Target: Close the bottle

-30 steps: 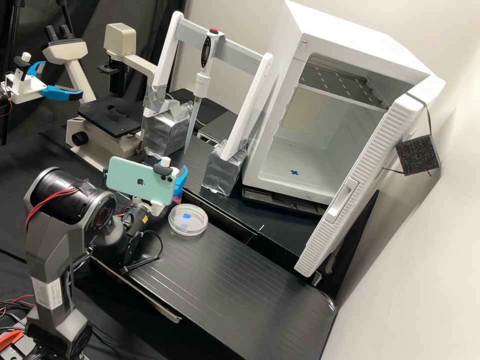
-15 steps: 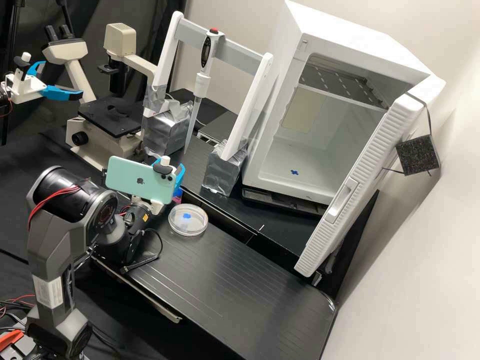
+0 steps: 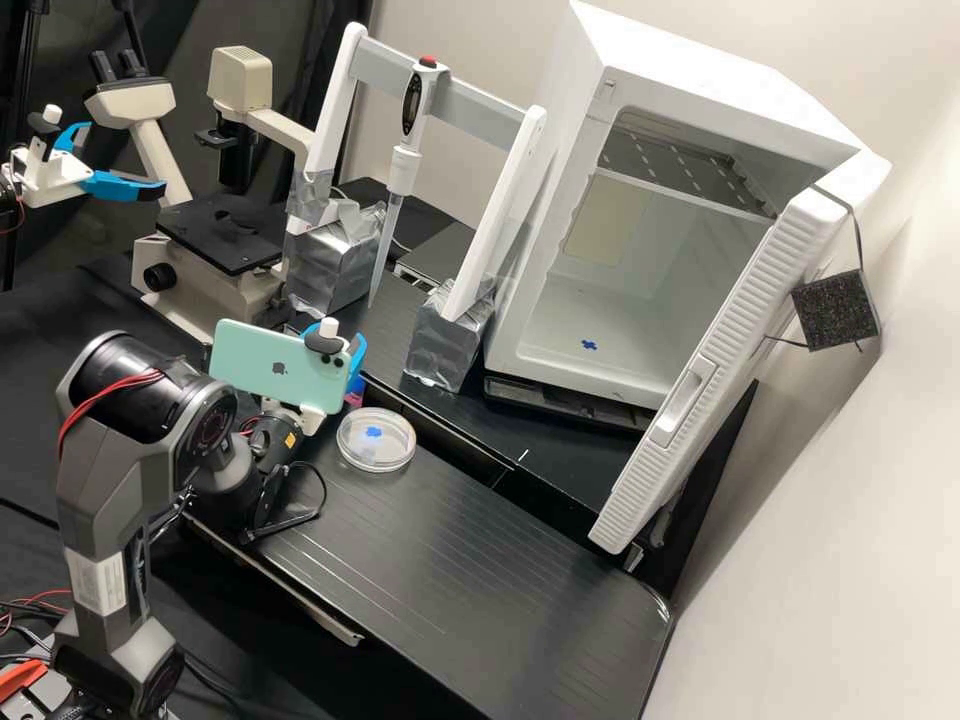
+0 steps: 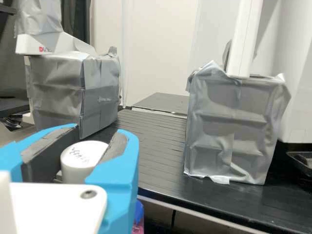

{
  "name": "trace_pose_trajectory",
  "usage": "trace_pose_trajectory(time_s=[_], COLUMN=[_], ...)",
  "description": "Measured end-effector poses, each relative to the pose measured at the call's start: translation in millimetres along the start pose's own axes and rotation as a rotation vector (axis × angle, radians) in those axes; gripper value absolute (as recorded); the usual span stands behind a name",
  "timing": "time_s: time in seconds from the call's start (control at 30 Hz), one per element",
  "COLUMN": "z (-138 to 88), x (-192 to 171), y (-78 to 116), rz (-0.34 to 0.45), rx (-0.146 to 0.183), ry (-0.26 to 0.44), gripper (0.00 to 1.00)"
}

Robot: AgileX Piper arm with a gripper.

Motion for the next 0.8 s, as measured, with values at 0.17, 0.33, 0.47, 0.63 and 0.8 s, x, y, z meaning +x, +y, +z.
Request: trace_pose_trajectory(time_s=[0.17,0.33,0.47,0.63,0.8], z=[3.9,4.6,4.5,5.0,6.3], x=[-5.1,-7.8,-7.8,-7.8,-5.5], y=[2.0,4.1,4.2,4.5,3.9], rz=[-0.017,-0.013,-0.012,-0.013,-0.015], rx=[0.013,0.018,0.018,0.017,0.018], ry=[0.007,0.015,0.016,0.020,0.018], gripper=[0.00,0.00,0.00,0.00,0.00])
